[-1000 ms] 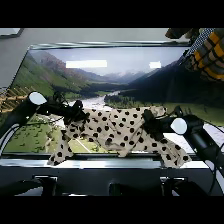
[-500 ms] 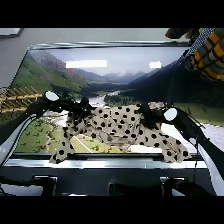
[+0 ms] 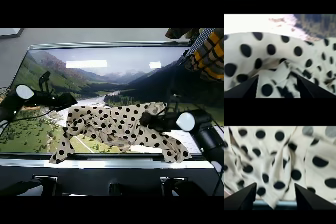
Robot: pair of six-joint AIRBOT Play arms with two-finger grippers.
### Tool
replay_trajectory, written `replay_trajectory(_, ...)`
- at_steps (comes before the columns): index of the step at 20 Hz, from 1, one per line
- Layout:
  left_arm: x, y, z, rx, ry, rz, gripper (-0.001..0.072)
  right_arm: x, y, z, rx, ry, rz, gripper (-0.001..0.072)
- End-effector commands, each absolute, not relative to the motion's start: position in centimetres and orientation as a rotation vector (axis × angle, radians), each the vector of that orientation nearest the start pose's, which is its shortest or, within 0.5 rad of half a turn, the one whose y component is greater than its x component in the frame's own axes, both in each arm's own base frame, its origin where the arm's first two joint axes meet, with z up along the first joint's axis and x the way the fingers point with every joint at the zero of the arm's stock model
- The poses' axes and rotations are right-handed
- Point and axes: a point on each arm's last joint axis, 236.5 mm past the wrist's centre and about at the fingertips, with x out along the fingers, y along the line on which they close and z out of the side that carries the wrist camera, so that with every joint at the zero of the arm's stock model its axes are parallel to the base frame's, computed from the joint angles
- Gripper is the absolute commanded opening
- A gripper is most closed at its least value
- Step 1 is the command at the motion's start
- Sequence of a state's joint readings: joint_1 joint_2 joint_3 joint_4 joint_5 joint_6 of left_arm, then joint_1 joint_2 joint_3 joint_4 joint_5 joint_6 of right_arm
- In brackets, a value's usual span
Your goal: Fold the clothes and pants, and hang the long-sleeved shirts on hangers.
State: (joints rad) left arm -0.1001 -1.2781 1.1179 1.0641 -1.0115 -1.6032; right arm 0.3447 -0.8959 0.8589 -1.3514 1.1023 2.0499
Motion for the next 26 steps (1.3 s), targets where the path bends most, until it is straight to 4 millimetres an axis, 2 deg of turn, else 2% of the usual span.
replay_trajectory(1,36.9,-11.2,2.2,-0.299,1.126,-0.256,0.0551,23.2,15.0,1.3,0.204,1.309,0.077,0.0558)
replay_trajectory(2,36.3,-11.1,1.5,-0.298,1.127,-0.253,0.0551,22.8,15.5,0.2,0.172,1.317,0.051,0.0558)
replay_trajectory(4,35.5,-11.0,0.5,-0.300,1.146,-0.246,0.0551,22.8,18.0,-1.2,0.145,1.318,0.100,0.0547)
replay_trajectory(6,35.6,-11.0,0.3,-0.298,1.148,-0.245,0.0551,23.0,19.6,-2.6,0.112,1.317,0.120,0.0523)
replay_trajectory(9,36.0,-10.9,0.5,-0.299,1.128,-0.242,0.0551,23.9,20.0,-5.3,0.083,1.336,0.088,0.0522)
replay_trajectory(12,36.0,-10.9,0.5,-0.299,1.127,-0.242,0.0551,24.1,20.3,-6.7,0.071,1.354,0.080,0.0521)
replay_trajectory(15,36.0,-10.9,0.5,-0.293,1.126,-0.246,0.0551,24.0,20.4,-6.2,0.084,1.359,0.073,0.0520)
replay_trajectory(18,36.0,-10.9,0.5,-0.293,1.126,-0.246,0.0551,23.9,20.2,-3.2,0.094,1.332,0.095,0.0523)
replay_trajectory(20,36.0,-10.9,0.5,-0.293,1.126,-0.246,0.0551,22.9,19.9,-1.6,0.096,1.341,0.113,0.0524)
replay_trajectory(22,36.0,-10.9,0.5,-0.293,1.126,-0.246,0.0551,21.2,18.7,-1.9,0.017,1.394,0.102,0.0532)
replay_trajectory(26,36.0,-10.9,0.5,-0.293,1.126,-0.245,0.0551,20.0,21.0,-3.3,-0.024,1.370,0.184,0.0530)
